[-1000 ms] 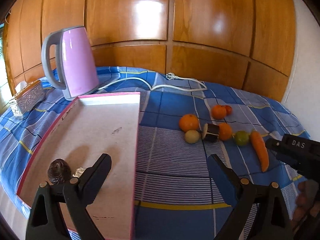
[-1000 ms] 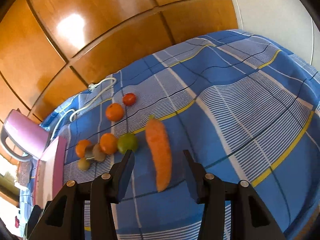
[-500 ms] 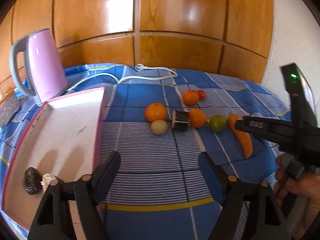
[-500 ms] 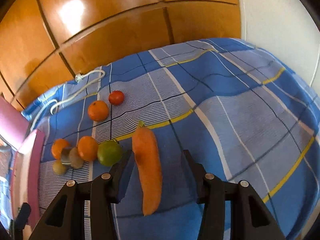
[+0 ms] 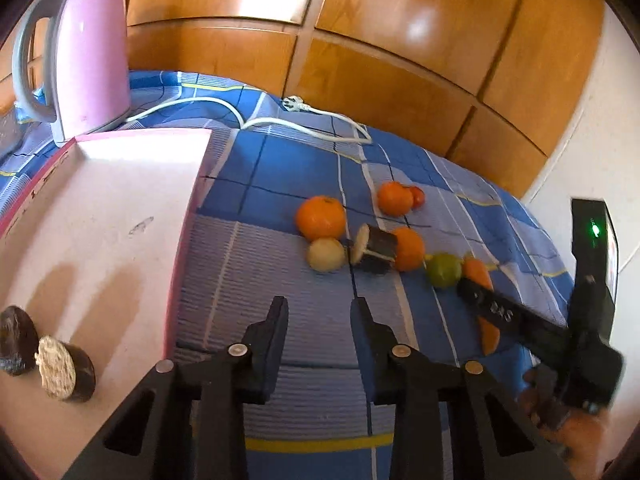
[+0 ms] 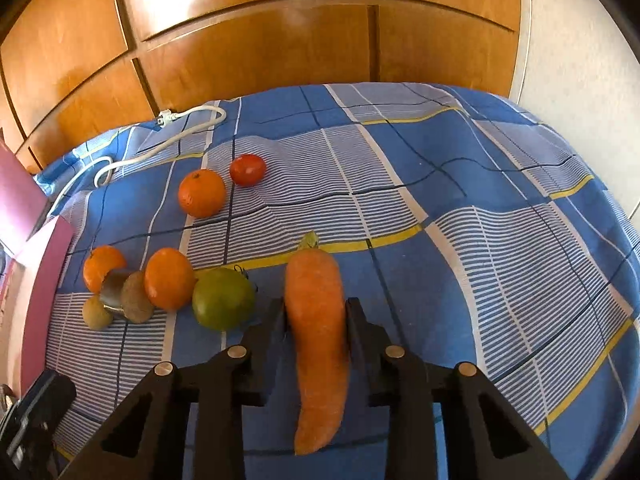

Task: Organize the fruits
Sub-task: 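Grasp the small yellow fruit with the left tool while the right tool grasps the carrot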

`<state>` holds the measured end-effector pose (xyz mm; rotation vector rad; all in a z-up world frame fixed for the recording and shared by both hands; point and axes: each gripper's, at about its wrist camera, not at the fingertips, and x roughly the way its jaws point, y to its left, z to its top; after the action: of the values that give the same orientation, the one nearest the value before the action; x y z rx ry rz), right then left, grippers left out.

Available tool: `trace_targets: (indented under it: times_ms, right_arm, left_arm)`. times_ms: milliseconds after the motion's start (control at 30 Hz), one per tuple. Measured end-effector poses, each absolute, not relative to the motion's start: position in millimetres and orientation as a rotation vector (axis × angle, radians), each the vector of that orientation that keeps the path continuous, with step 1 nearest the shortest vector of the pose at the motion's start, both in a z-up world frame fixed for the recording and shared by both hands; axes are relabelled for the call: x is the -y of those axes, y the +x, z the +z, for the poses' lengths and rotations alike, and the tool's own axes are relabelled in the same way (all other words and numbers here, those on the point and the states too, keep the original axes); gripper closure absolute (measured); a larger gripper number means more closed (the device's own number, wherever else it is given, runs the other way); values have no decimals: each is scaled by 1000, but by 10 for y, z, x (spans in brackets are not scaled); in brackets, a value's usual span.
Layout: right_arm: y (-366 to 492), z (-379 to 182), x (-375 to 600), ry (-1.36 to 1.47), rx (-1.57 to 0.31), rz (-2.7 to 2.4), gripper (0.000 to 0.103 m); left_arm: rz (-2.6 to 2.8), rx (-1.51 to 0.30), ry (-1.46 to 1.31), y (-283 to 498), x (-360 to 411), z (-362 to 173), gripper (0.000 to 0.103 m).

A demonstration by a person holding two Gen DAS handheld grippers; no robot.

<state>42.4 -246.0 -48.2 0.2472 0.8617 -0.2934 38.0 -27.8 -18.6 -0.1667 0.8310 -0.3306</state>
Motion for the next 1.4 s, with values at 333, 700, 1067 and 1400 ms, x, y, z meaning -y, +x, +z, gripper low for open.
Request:
trace_targets:
  times_ms: [333,700,1067,1400]
  right_arm:
    - [422,-489,2561,345,-837,-271,70]
    - [509,-477,2510,284,-833,-304,70]
    - [509,-490,2529,304,-815,-288,72]
    - [468,-534,2565,355,-804,-270,72]
  left_arm:
    - [-323,-842,-101,663,471,-221,71]
    - [-327,-891,-115,992,553,-359,71]
    - [-322,-867,-192,949,412,-387,76]
    - [-308,-855,-109,778,453,-398,76]
